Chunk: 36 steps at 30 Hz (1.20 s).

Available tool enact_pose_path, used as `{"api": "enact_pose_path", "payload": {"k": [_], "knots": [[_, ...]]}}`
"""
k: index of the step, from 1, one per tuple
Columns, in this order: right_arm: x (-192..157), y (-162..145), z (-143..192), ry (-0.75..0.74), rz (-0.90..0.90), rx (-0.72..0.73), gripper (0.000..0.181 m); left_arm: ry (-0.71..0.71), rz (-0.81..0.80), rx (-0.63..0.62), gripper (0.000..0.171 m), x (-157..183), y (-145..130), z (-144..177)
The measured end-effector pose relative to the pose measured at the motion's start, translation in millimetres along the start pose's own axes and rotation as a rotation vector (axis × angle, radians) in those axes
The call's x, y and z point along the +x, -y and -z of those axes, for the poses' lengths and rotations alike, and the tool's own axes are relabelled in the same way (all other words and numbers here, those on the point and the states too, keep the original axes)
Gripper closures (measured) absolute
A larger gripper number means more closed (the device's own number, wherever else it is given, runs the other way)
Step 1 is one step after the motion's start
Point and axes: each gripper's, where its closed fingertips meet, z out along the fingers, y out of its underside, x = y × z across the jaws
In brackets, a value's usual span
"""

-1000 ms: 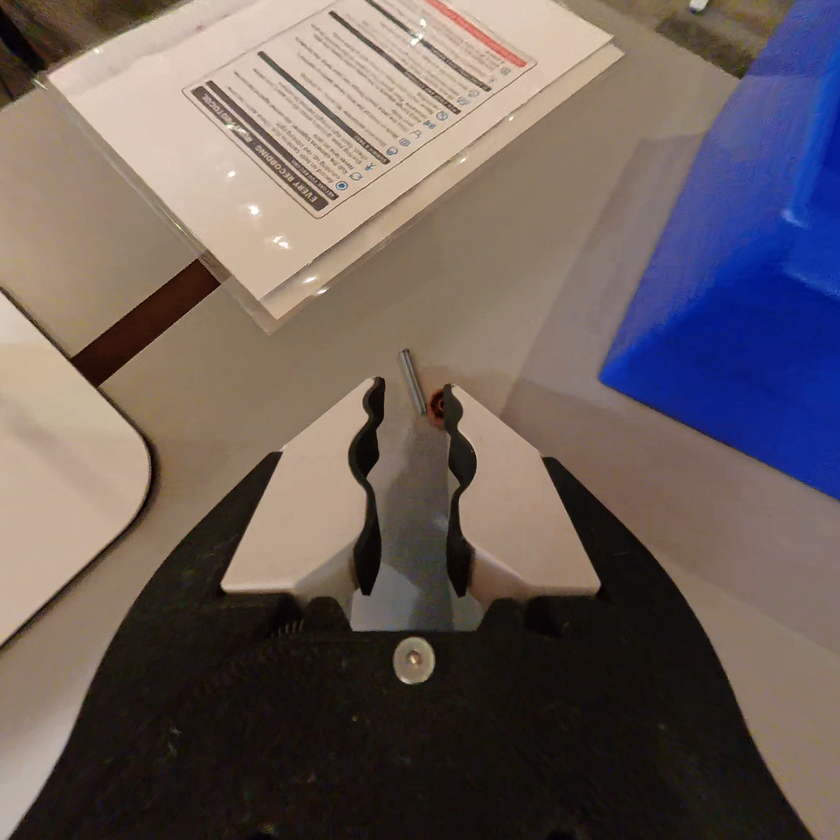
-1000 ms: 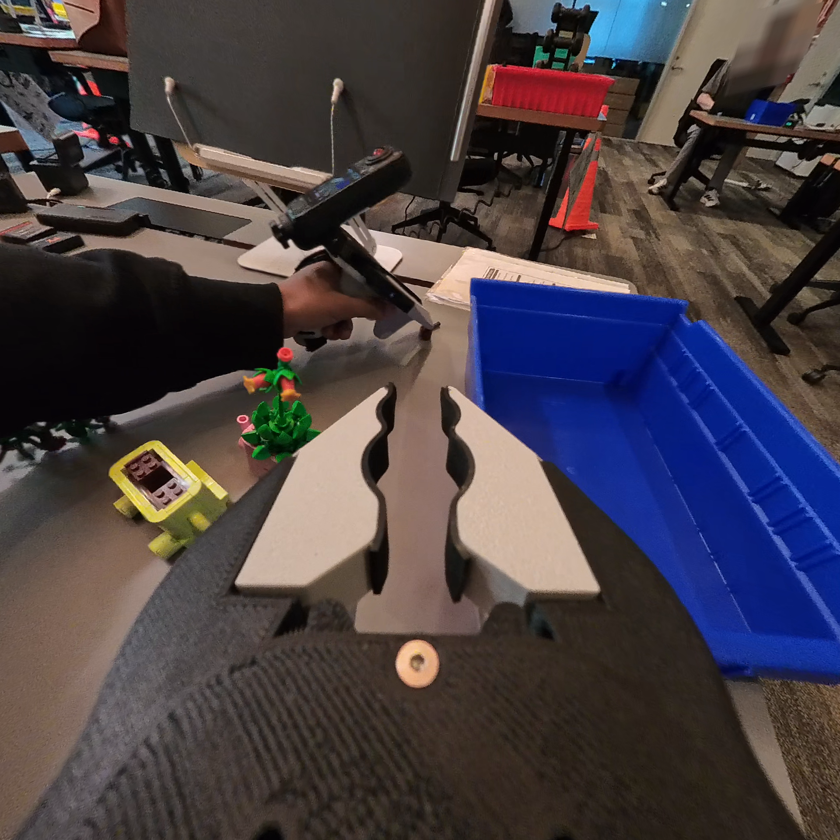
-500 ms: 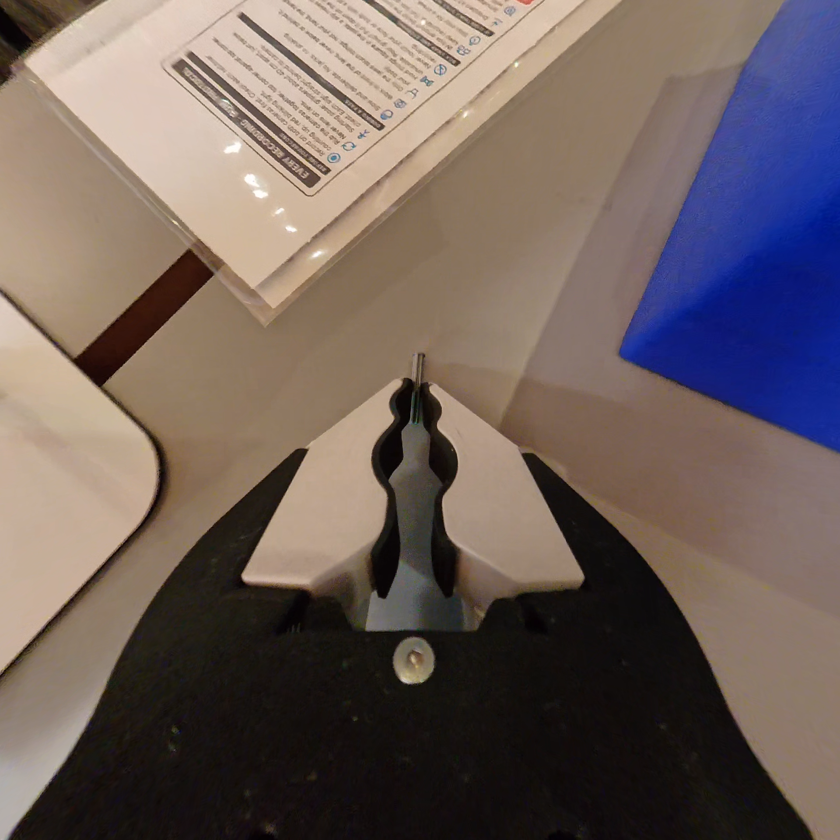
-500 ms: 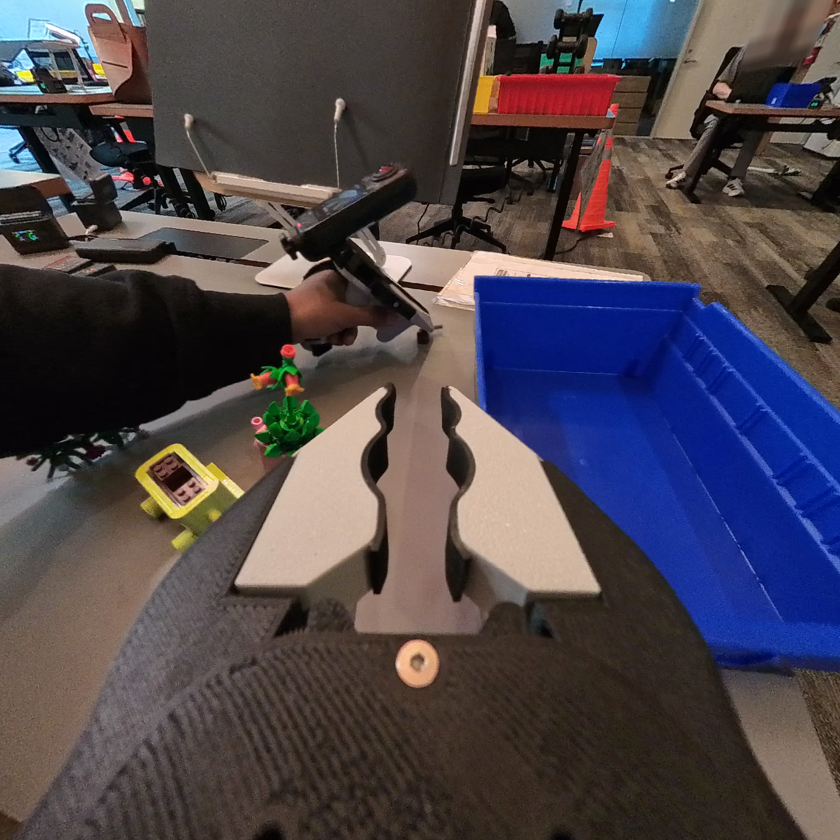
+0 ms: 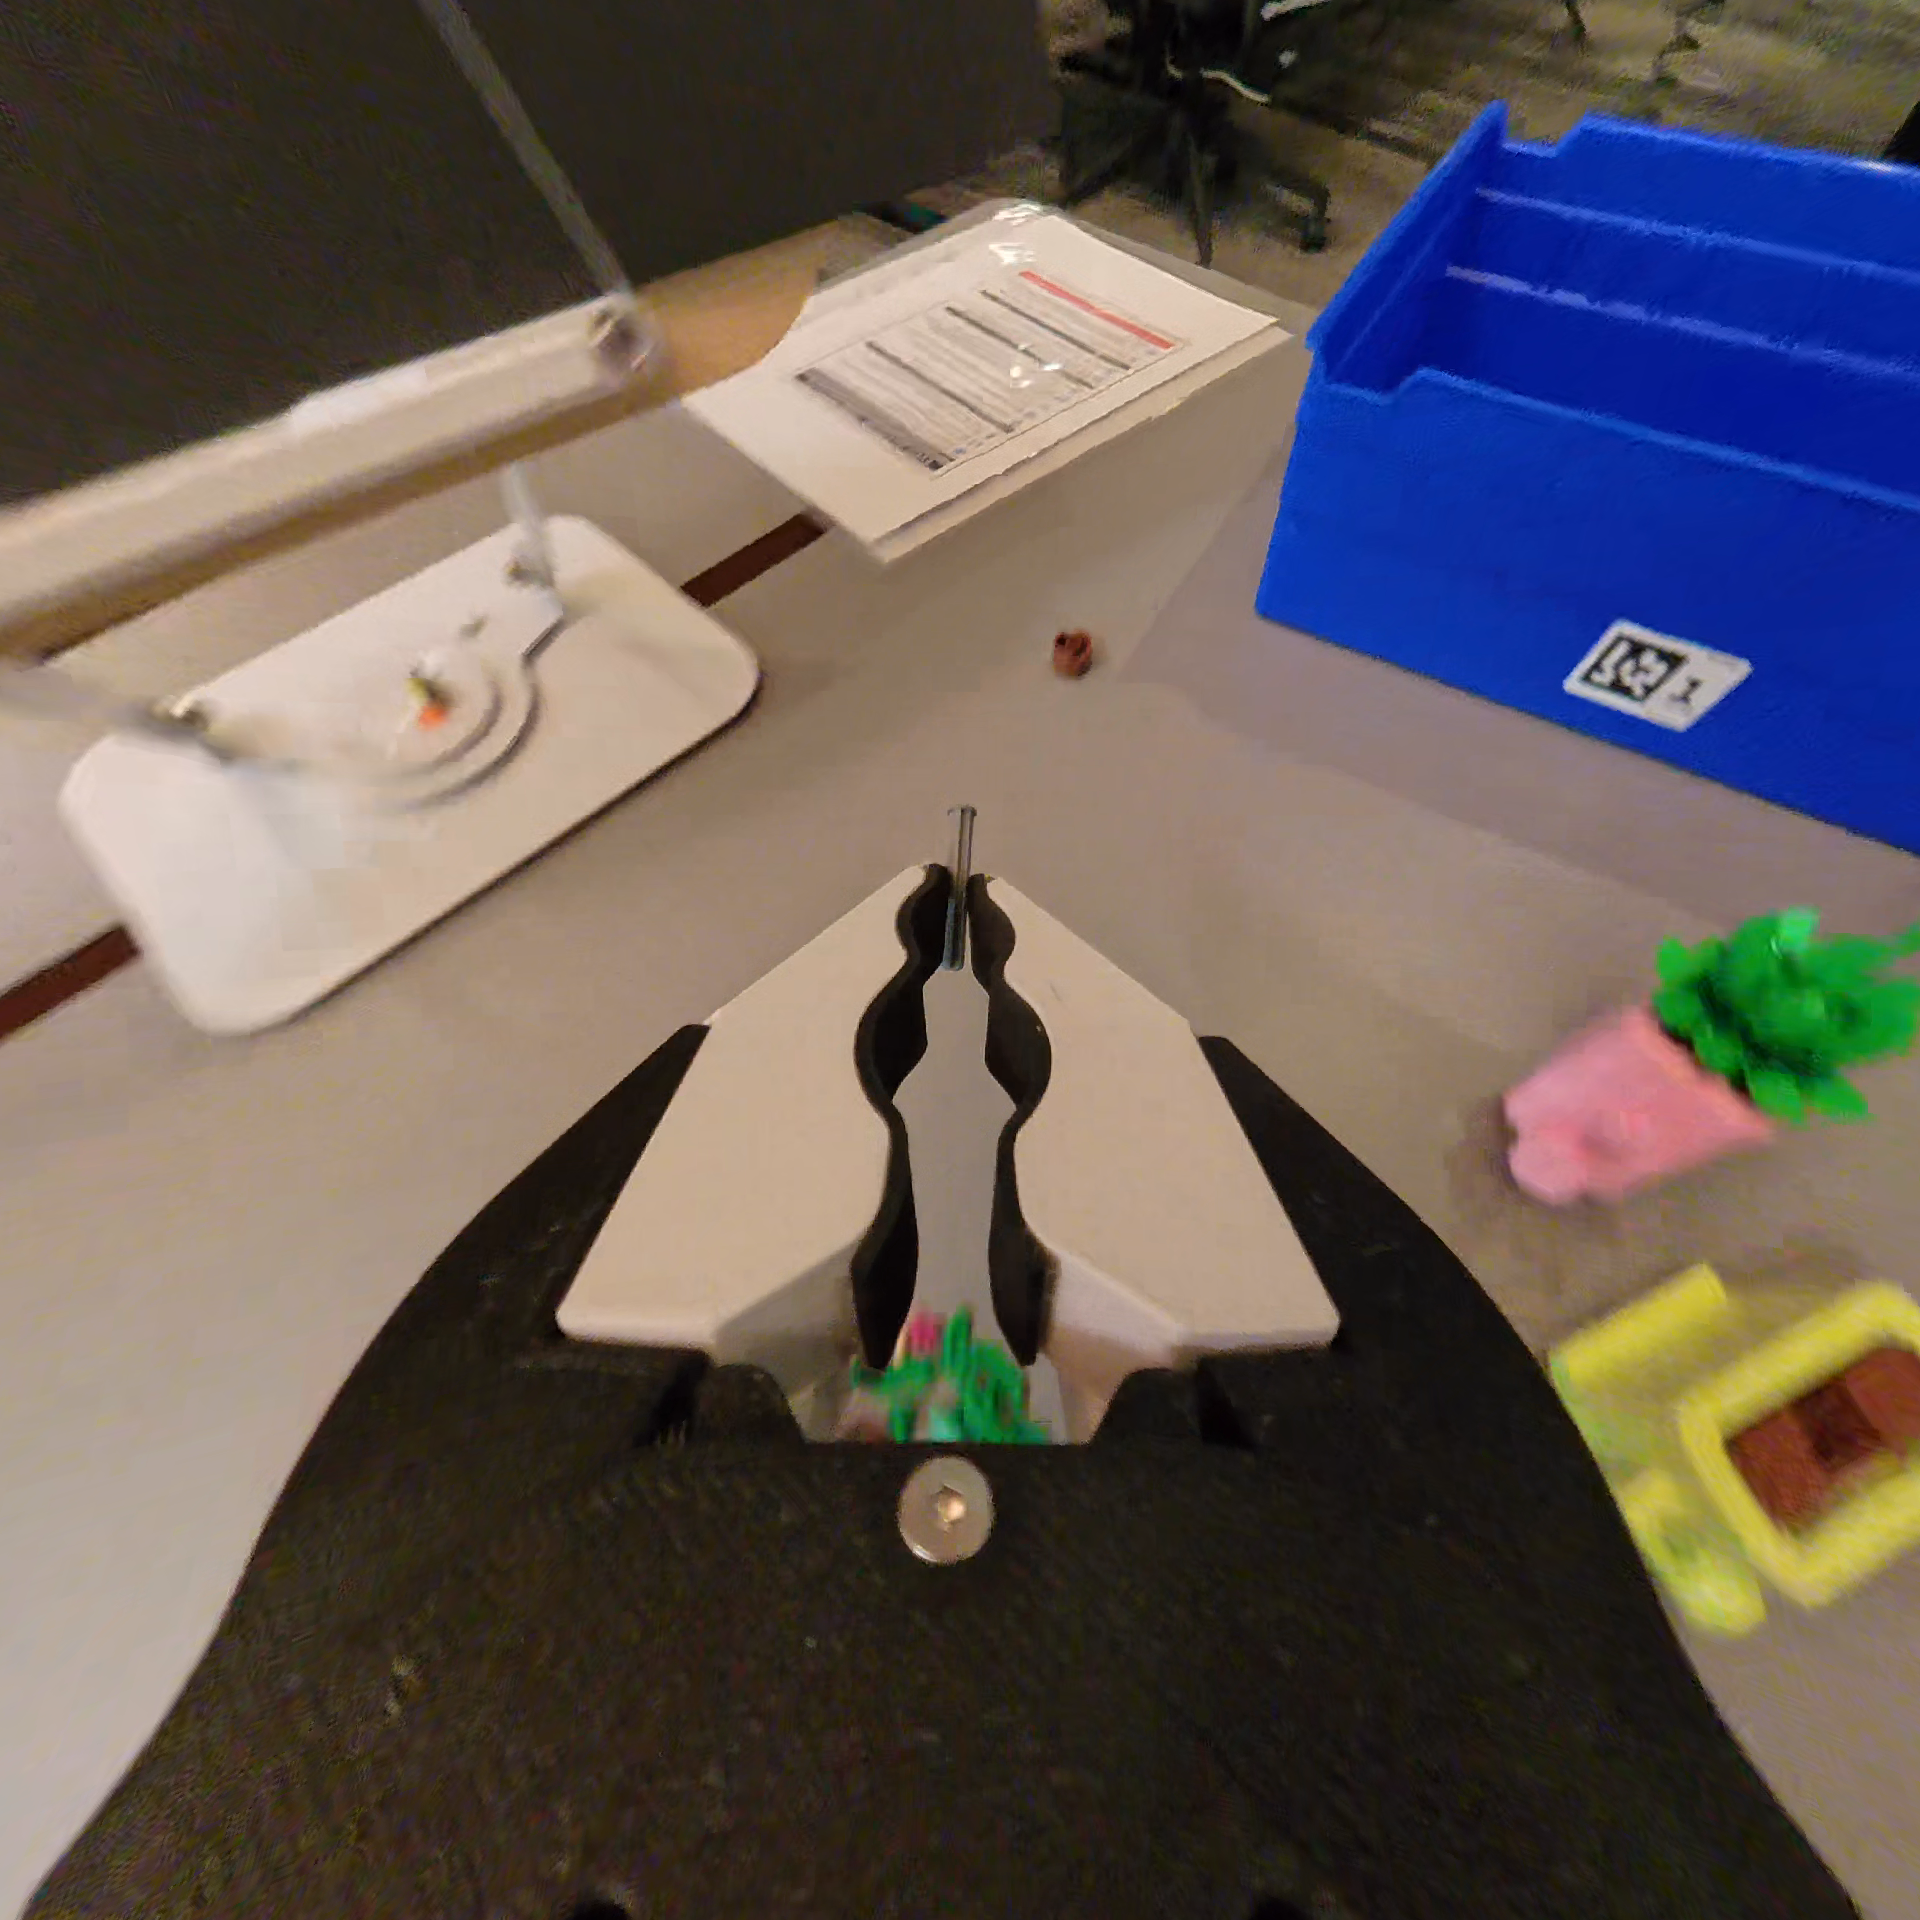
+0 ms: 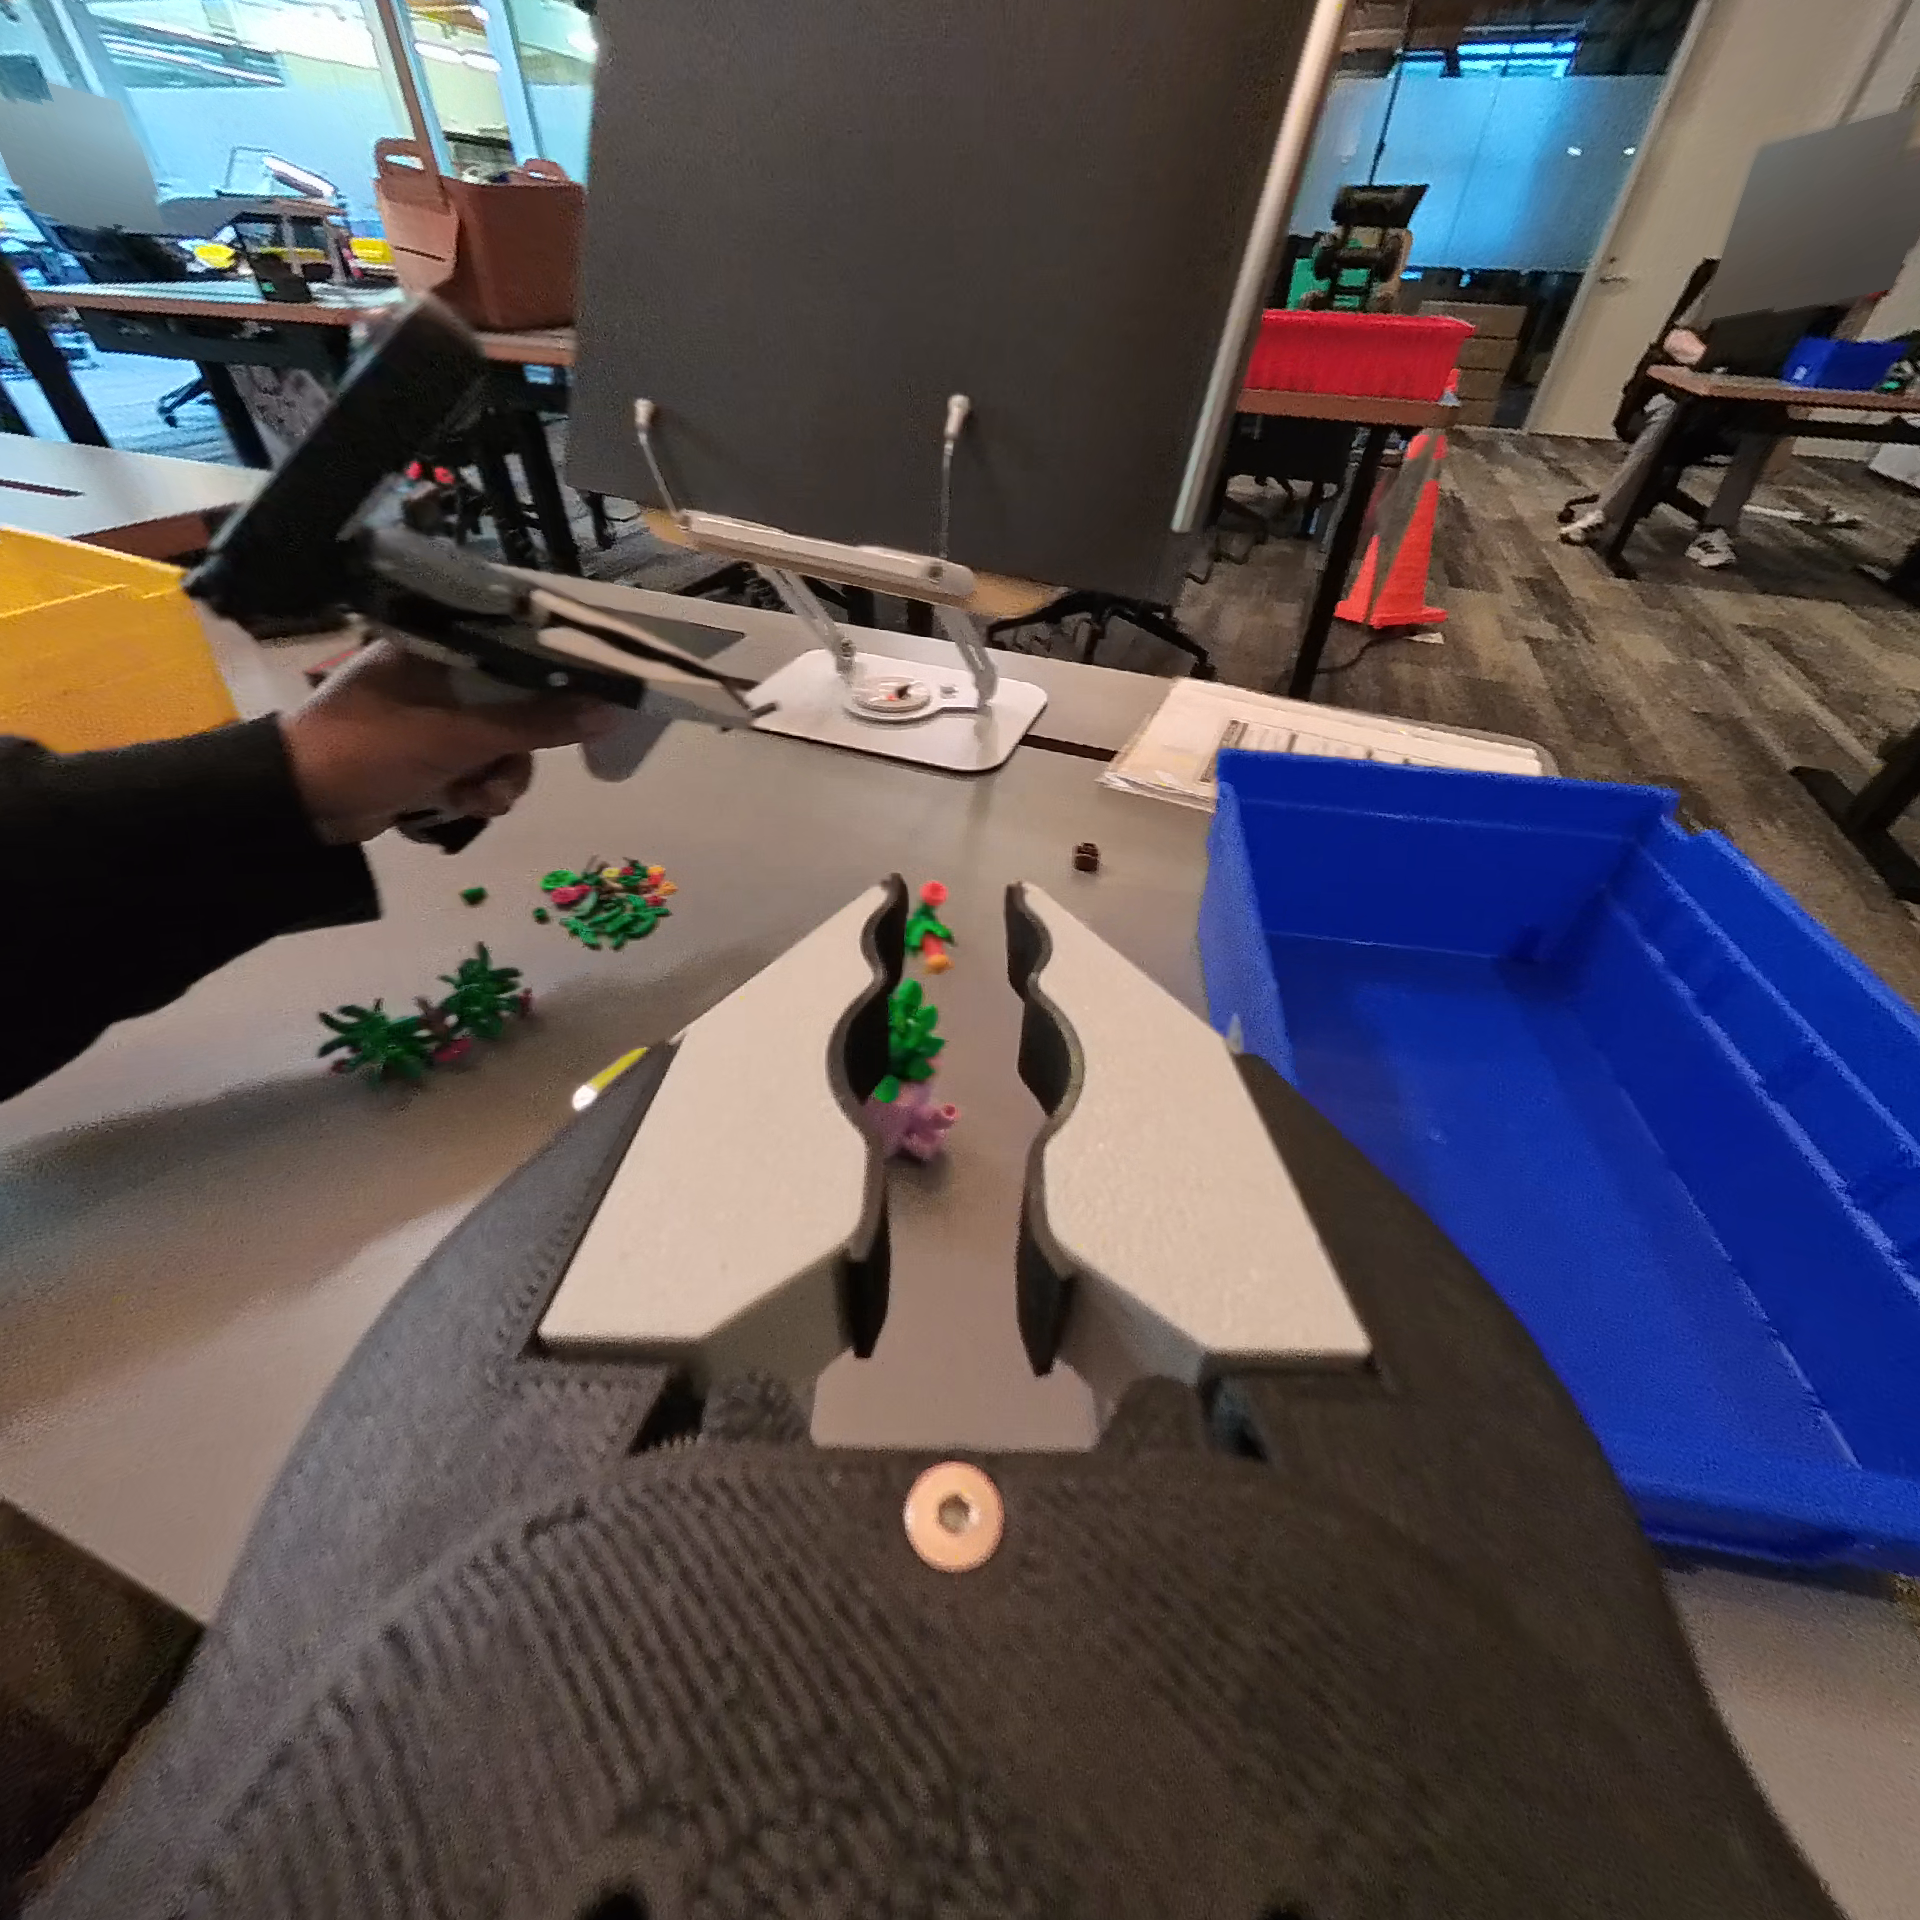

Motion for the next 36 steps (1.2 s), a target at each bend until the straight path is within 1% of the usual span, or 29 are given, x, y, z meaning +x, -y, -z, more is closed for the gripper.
{"api": "enact_pose_path", "payload": {"k": [2, 5, 9, 11, 14, 17, 19, 22, 25, 28, 31, 34, 36], "knots": [[-17, 5, 0, 0.024, 0.015, 0.002, 0.163, 0.041, 0.047, 0.014, 0.171, -14, -25, 43], [-45, 12, -1, 0.064, 0.036, 0.006, 0.164, 0.102, 0.132, 0.006, 0.171, -37, -71, 105], [-89, 16, -9, 0.146, 0.037, 0.005, 0.164, 0.209, 0.216, -0.066, 0.171, -72, -140, 175], [-112, 18, -14, 0.198, 0.026, 0.002, 0.164, 0.242, 0.266, -0.084, 0.171, -85, -169, 205], [-143, 25, -21, 0.256, 0.023, 0.004, 0.164, 0.31, 0.284, -0.093, 0.171, -100, -197, 246], [-168, 31, -29, 0.291, 0.029, 0.005, 0.164, 0.383, 0.268, -0.078, 0.171, -110, -209, 279], [-186, 34, -35, 0.324, 0.023, 0.006, 0.164, 0.41, 0.287, -0.09, 0.171, -119, -220, 287], [-214, 39, -44, 0.393, -0.001, 0.008, 0.164, 0.412, 0.332, -0.131, 0.171, -134, -234, 284], [-238, 45, -48, 0.447, -0.01, 0.016, 0.164, 0.456, 0.323, -0.192, 0.171, -151, -249, 279], [-246, 45, -51, 0.438, 0.035, 0.006, 0.164, 0.493, 0.33, -0.217, 0.171, -164, -258, 278], [-249, 42, -54, 0.431, 0.057, -0.012, 0.164, 0.481, 0.365, -0.212, 0.171, -169, -263, 276], [-254, 42, -57, 0.456, 0.02, -0.012, 0.164, 0.479, 0.354, -0.19, 0.171, -168, -257, 276], [-258, 41, -58, 0.48, -0.01, -0.014, 0.164, 0.478, 0.343, -0.198, 0.171, -167, -255, 274]]}}
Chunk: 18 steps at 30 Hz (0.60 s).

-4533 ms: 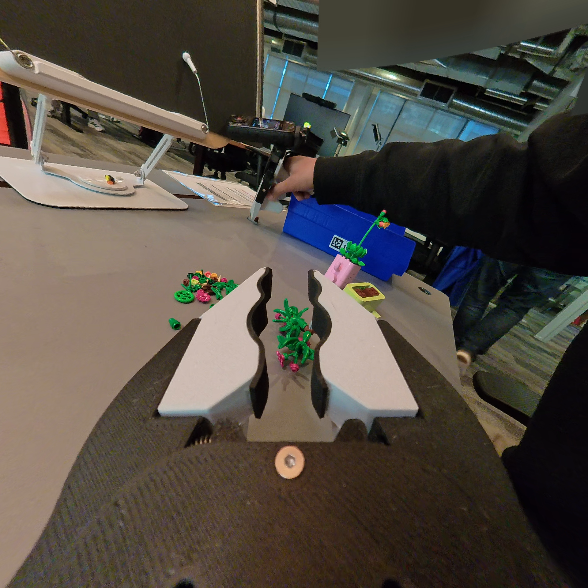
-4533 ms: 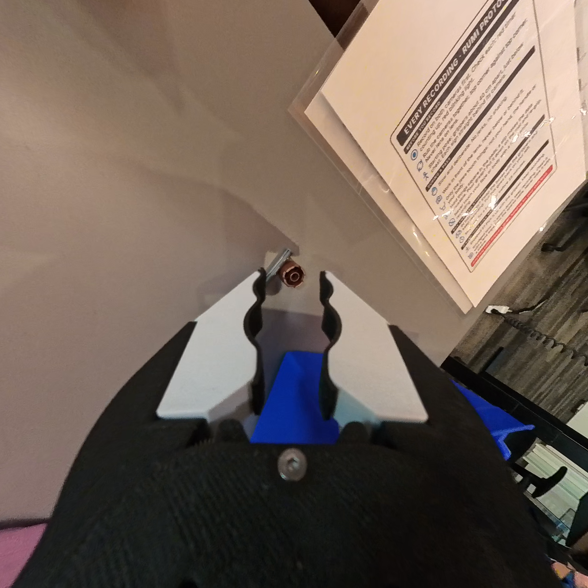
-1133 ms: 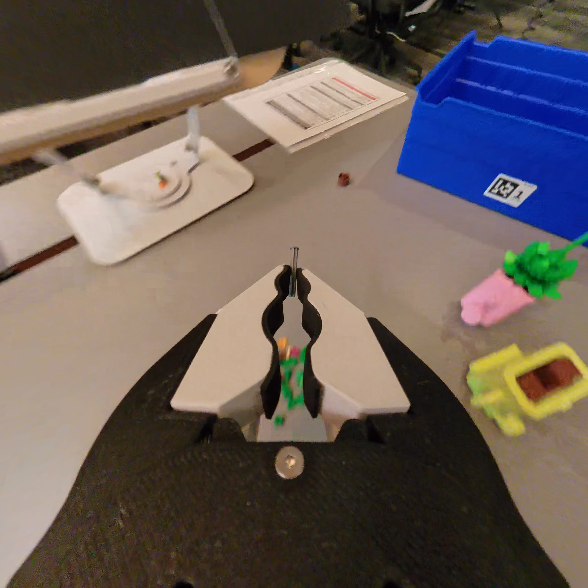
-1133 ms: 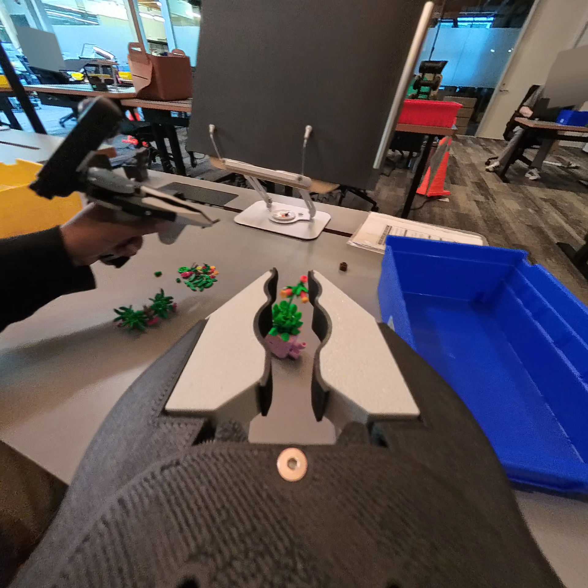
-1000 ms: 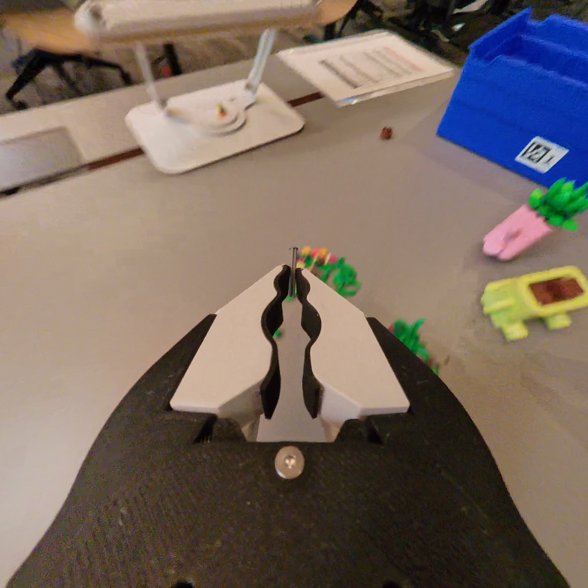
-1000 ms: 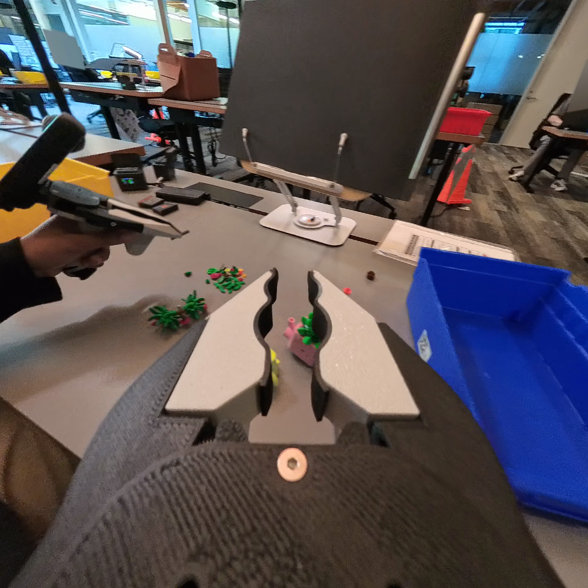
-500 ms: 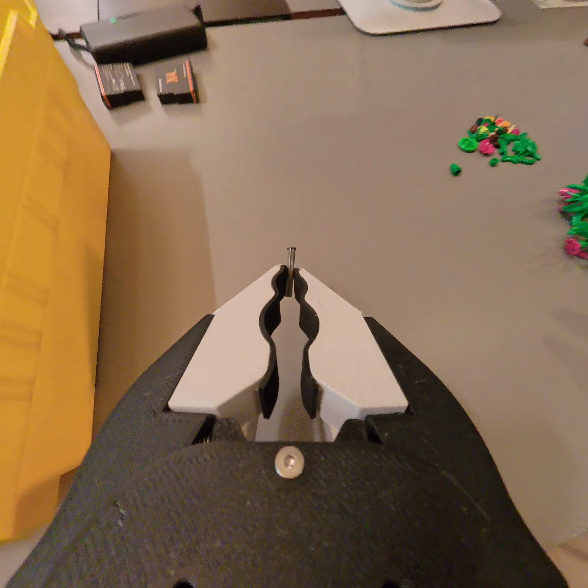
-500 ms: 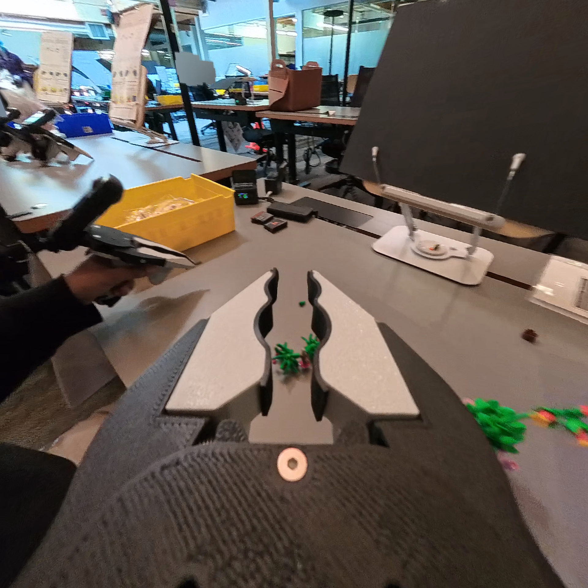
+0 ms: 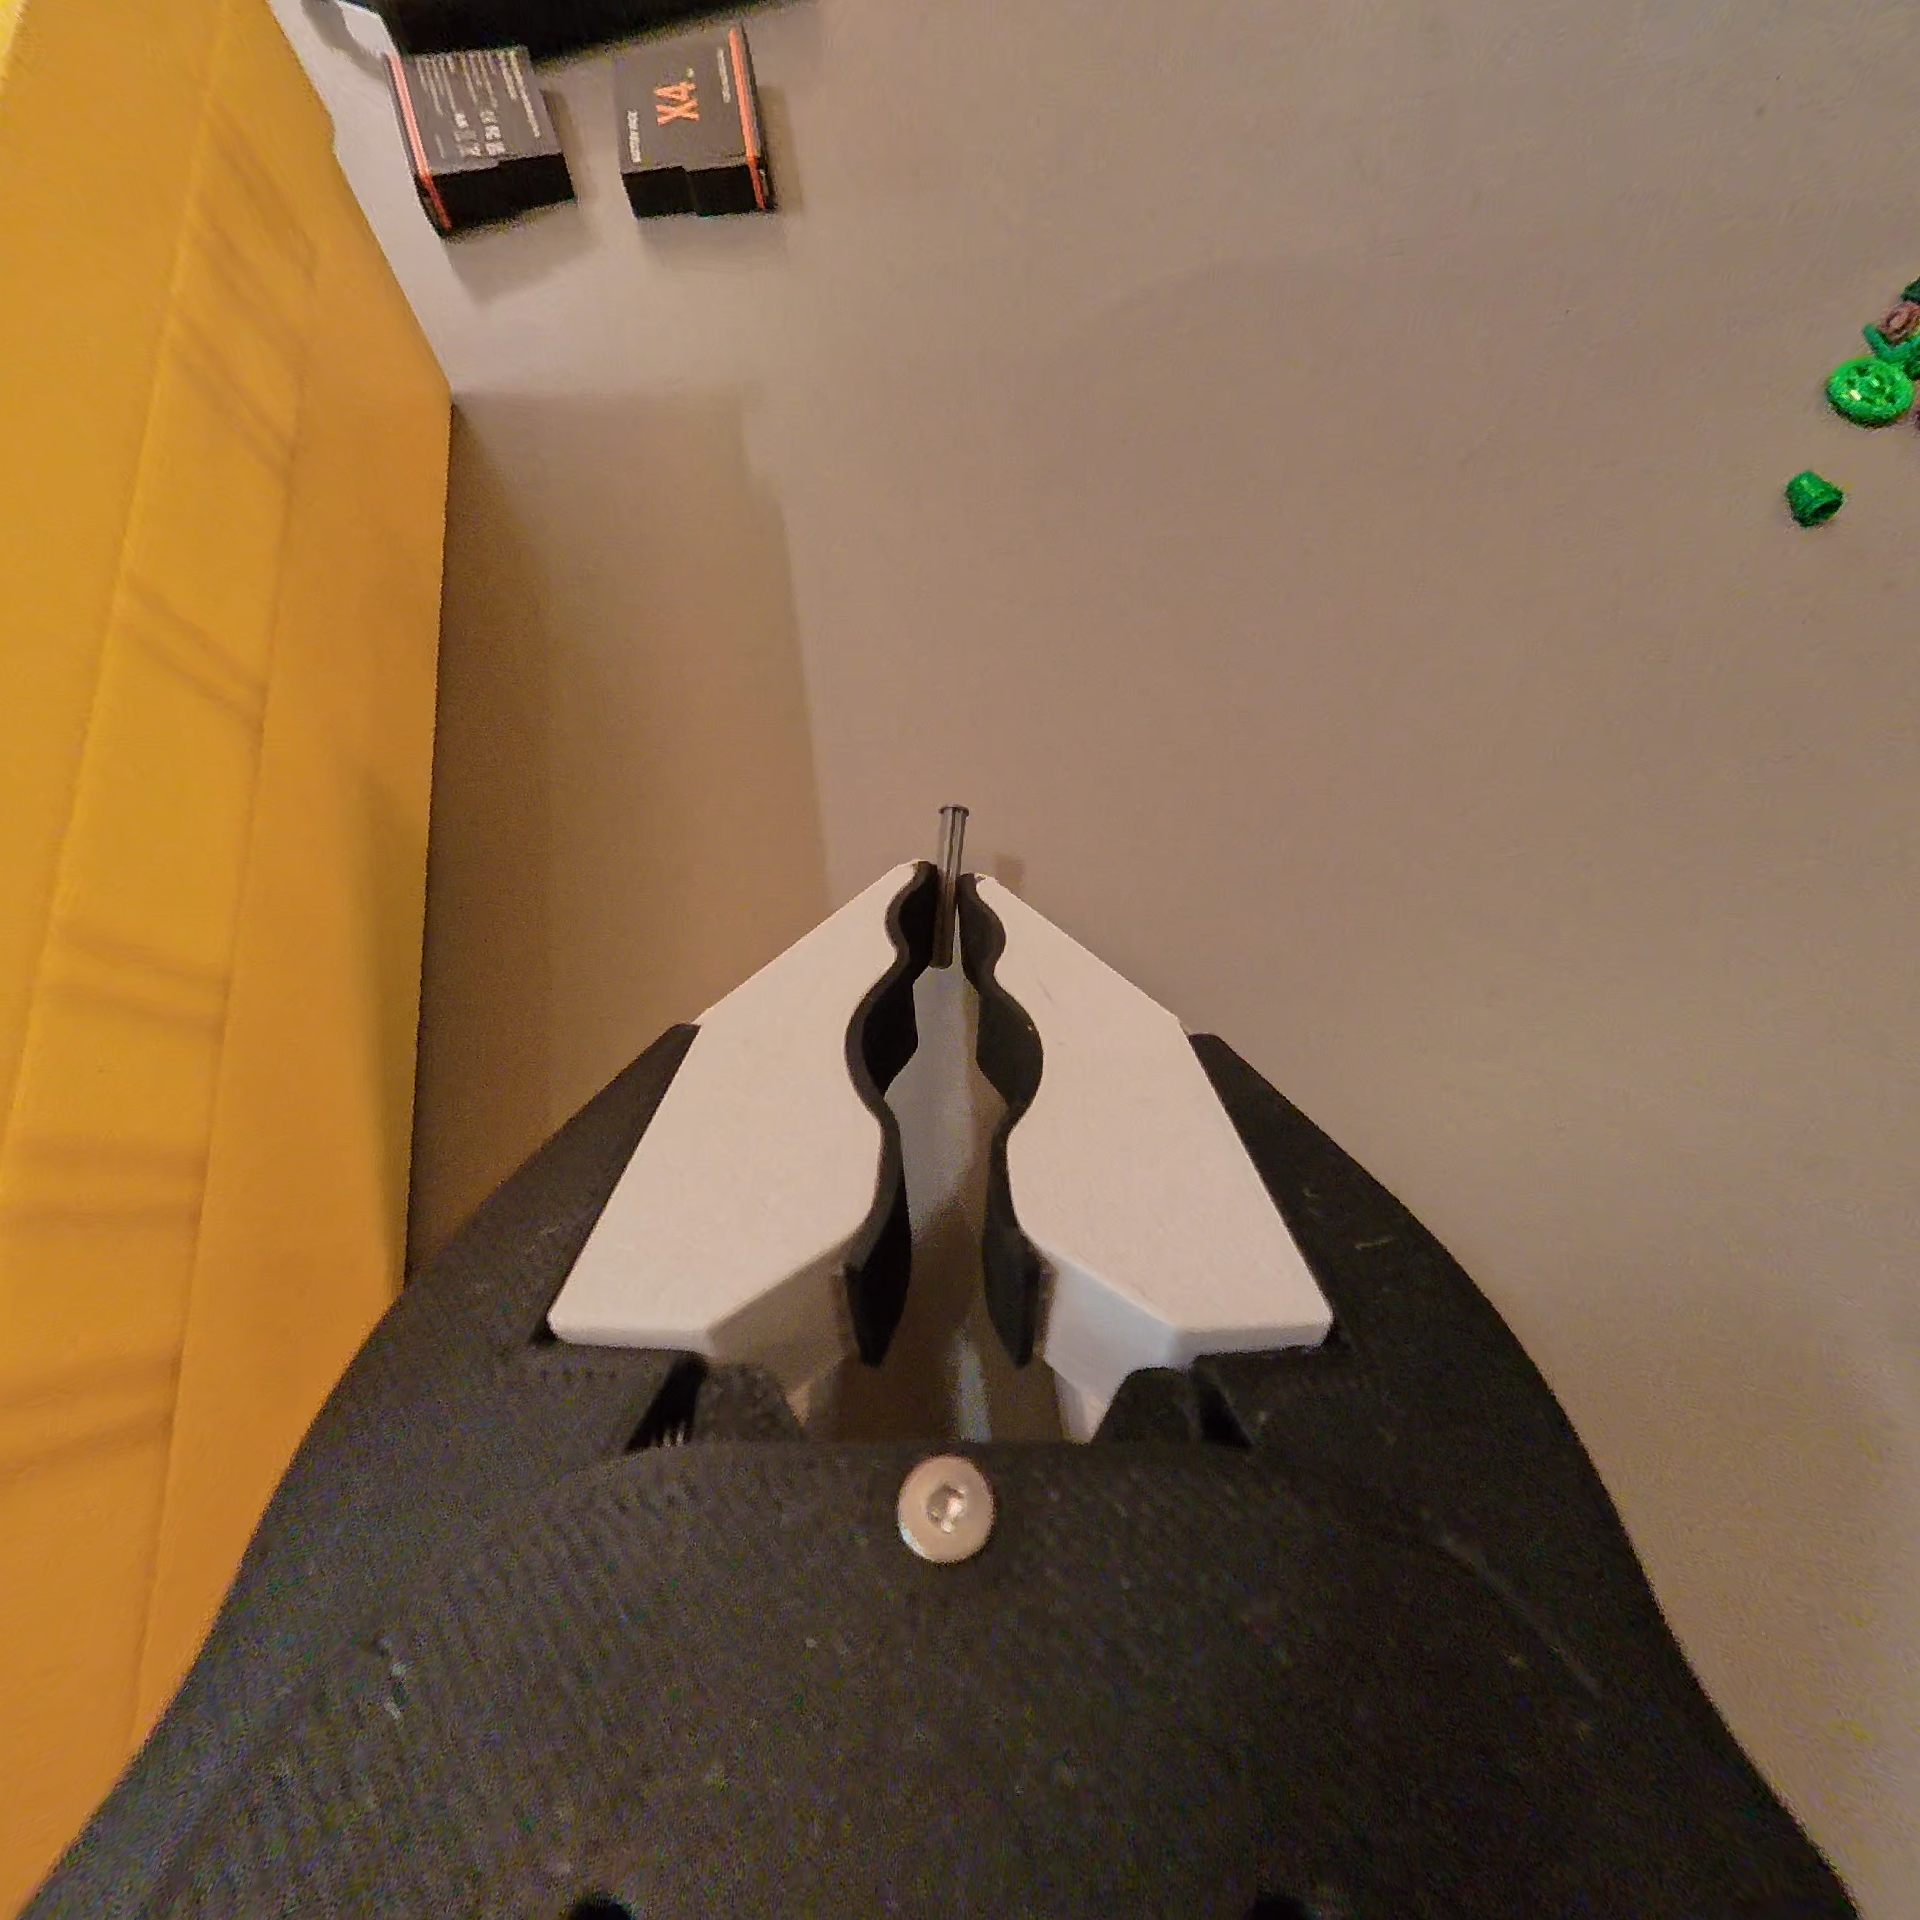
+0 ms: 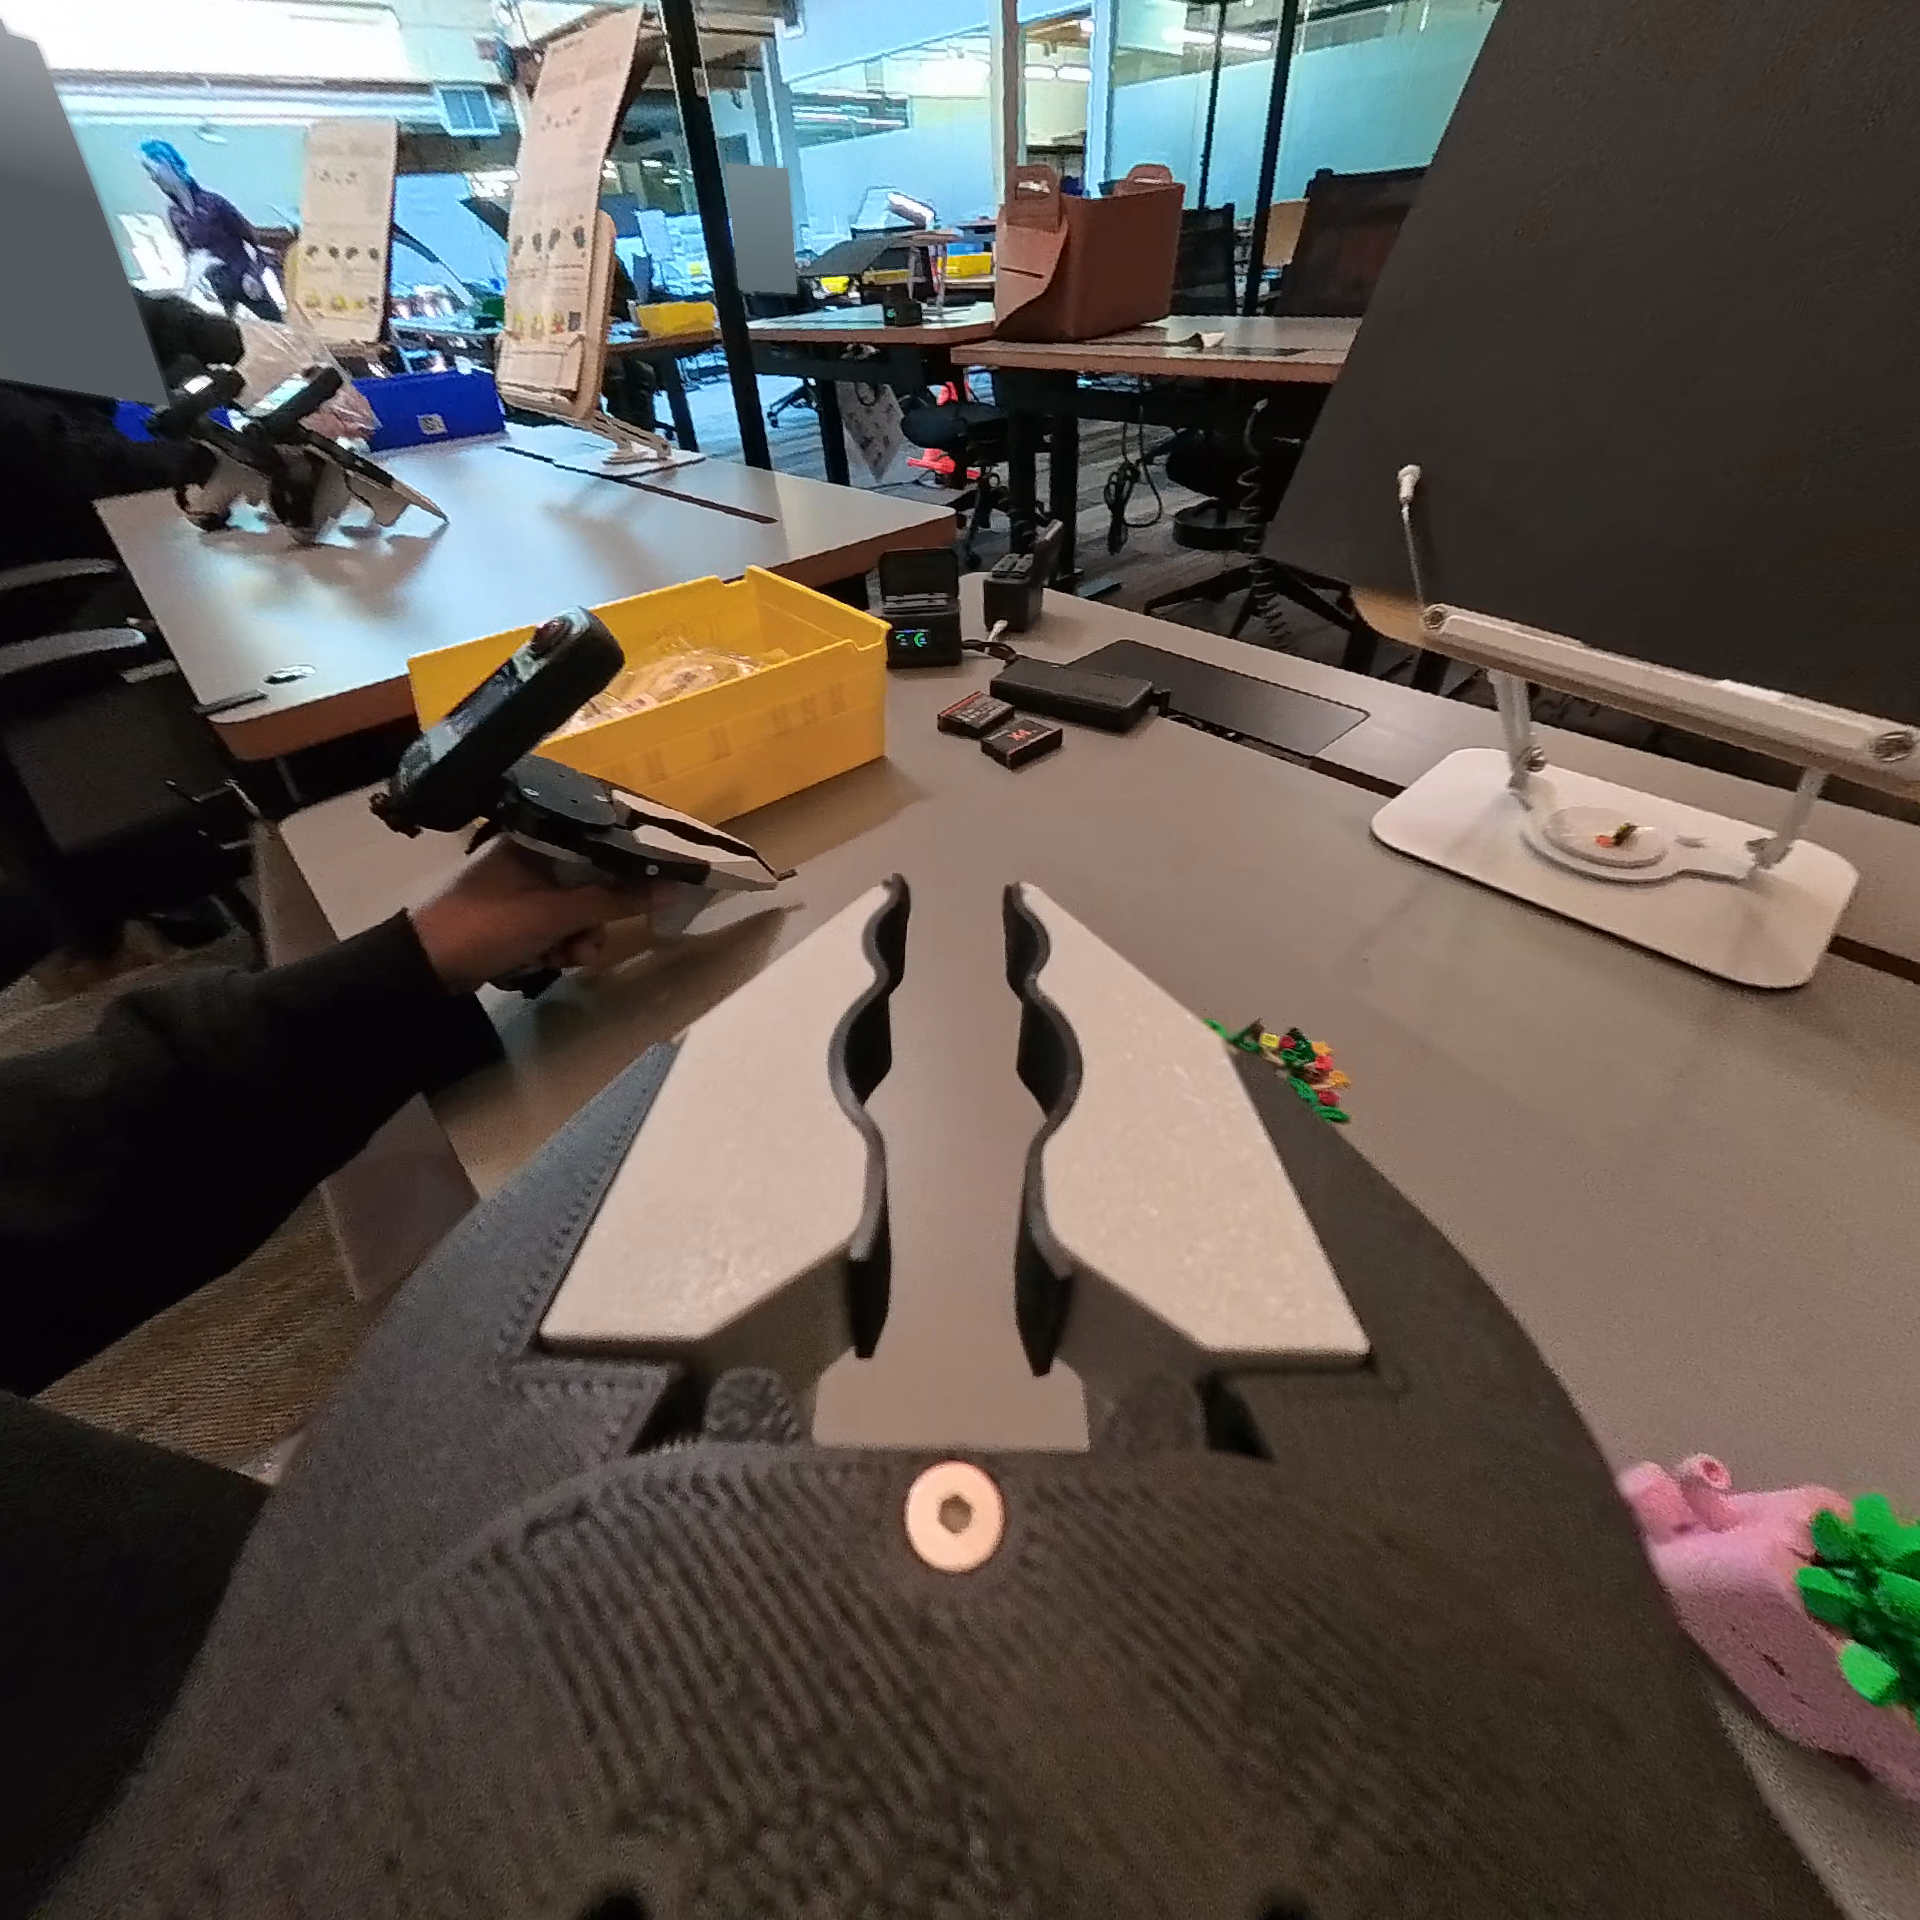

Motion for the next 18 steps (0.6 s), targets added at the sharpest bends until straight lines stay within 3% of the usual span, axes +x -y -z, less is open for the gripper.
{"api": "enact_pose_path", "payload": {"k": [5, 10, 18], "knots": [[2, -1, 3, -0.018, 0.014, -0.001, 0.164, -0.031, 0.009, 0.04, 0.171, 10, 12, 2], [12, -4, 9, -0.037, 0.004, 0.004, 0.164, -0.052, -0.038, -0.008, 0.171, 31, 9, -8], [32, -10, 20, -0.058, -0.032, 0.012, 0.164, -0.021, 0.035, -0.045, 0.171, 20, 2, -17]]}}
